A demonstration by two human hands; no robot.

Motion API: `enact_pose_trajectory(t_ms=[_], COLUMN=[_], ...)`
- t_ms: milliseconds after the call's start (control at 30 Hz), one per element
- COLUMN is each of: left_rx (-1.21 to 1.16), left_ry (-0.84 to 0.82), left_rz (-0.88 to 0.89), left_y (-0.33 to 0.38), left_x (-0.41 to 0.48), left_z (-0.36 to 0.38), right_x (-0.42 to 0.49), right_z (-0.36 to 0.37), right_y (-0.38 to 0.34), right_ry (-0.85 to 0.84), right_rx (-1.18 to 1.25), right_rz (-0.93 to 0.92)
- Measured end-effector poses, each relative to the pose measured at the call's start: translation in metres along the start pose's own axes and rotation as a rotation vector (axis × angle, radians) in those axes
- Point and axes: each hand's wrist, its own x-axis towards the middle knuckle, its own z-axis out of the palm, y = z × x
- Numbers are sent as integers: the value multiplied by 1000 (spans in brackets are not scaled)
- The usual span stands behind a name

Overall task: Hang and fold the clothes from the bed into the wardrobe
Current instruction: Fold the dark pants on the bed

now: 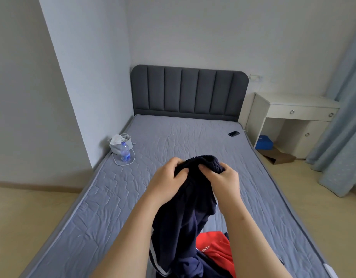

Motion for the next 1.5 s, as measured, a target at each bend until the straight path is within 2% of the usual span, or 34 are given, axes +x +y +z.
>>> enact_pose_trajectory(t_ms=[167, 233, 300, 433, 533, 633, 800, 1000, 1133, 1367, 1500], left_rx=[52, 23, 35, 181, 225, 264, 241, -76, -250, -228, -171], left_ry=[-123, -102, -94, -181, -26, 129, 307, 656, 700, 771, 793], left_rz=[-103, -132, -153, -228, -315, -311, -188, -4, 155, 512, 591], left_y=[-19, -25, -28, -37, -42, -34, -3, 55, 91, 159, 183], left_x=[-9, -9, -4, 1, 5, 16, 37, 59, 71, 74, 73], left_z=[0, 0, 0, 1, -8, -26, -60, -111, -149, -207, -219], right_x=[2, 4, 6, 10, 11, 14, 27, 49, 57, 48, 43], right_z=[4, 1, -2, -6, -11, -15, -14, -4, 0, -3, -5], right_y=[-8, -13, -17, -19, -17, -18, -42, -102, -147, -223, -235], right_ry=[109, 106, 116, 137, 135, 132, 149, 200, 178, 115, 183], right_rx=[184, 262, 282, 311, 298, 225, 237, 361, 450, 540, 512], right_rz=[-16, -19, -38, -49, -37, -56, -98, -179, -262, -479, -584])
